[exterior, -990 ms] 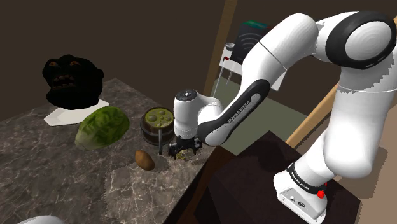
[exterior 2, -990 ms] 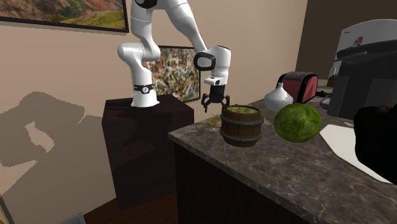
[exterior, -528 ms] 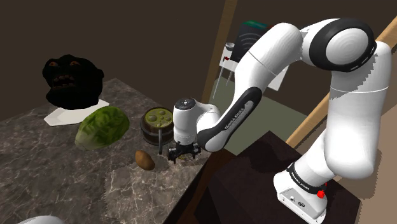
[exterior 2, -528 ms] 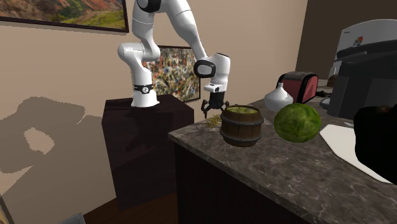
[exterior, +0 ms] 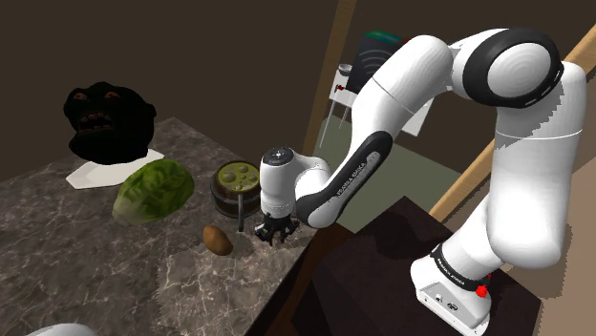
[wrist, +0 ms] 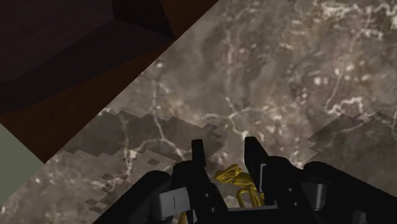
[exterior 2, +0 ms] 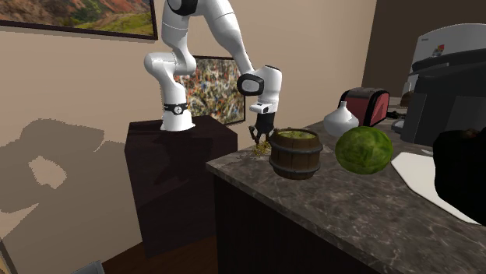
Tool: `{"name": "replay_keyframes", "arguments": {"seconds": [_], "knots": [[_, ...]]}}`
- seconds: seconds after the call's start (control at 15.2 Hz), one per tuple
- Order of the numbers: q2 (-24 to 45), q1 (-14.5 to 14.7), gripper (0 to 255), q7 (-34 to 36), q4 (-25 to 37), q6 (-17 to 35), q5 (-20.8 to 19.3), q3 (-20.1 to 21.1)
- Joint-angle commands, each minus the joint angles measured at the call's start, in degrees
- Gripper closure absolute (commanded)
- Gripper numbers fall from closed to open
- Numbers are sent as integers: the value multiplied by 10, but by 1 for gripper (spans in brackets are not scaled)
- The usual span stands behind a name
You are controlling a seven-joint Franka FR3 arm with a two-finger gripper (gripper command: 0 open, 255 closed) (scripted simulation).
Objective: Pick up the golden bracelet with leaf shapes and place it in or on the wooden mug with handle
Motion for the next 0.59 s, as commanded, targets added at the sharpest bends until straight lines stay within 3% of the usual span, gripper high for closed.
{"name": "replay_keyframes", "arguments": {"seconds": [0.0,0.46,0.53], "knots": [[0,0,255,0,0,0,0,0],[0,0,255,0,0,0,0,0],[0,0,0,0,0,0,0,0]]}}
